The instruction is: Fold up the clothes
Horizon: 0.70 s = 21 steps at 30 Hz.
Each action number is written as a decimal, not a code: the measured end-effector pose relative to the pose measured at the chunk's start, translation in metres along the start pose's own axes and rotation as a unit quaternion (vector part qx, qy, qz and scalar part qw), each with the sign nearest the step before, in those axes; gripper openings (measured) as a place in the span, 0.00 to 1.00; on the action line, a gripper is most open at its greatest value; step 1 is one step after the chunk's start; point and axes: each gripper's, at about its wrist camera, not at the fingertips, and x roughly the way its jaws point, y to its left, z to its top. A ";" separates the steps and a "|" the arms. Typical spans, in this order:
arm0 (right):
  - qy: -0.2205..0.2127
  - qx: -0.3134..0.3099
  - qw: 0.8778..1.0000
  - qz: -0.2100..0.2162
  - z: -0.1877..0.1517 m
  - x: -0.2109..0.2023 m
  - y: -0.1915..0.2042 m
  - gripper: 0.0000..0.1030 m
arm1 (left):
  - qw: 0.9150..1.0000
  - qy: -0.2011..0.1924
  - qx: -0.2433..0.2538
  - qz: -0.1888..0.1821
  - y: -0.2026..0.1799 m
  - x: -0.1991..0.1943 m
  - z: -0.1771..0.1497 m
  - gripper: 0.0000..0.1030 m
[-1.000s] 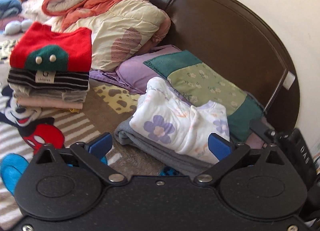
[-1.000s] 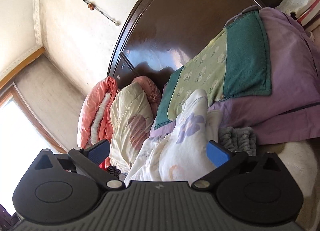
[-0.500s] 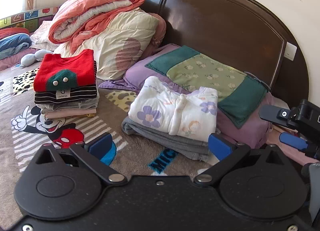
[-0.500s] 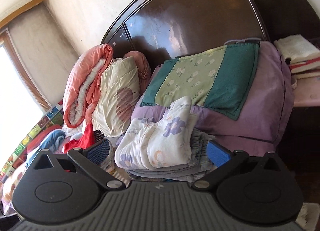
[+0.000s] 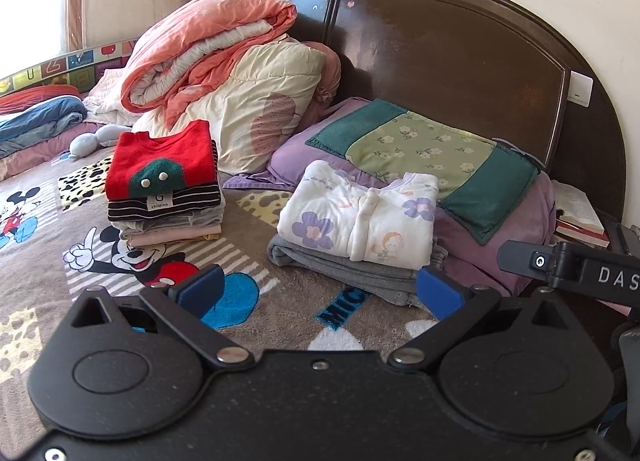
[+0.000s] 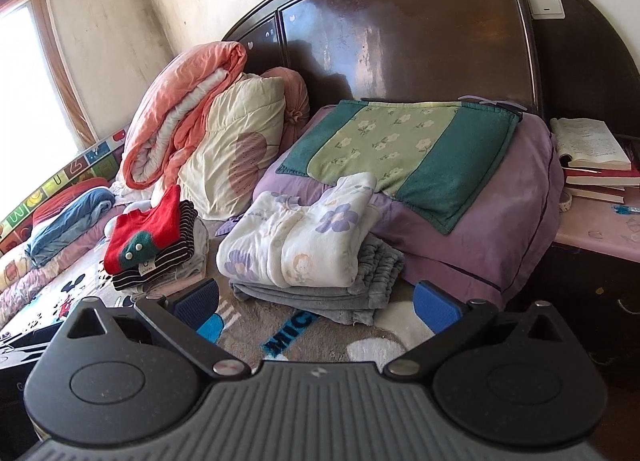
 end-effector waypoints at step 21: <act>0.067 -0.050 0.997 -0.006 -0.014 0.006 0.009 1.00 | 0.999 -0.002 -0.045 0.000 0.010 -0.008 -0.010 1.00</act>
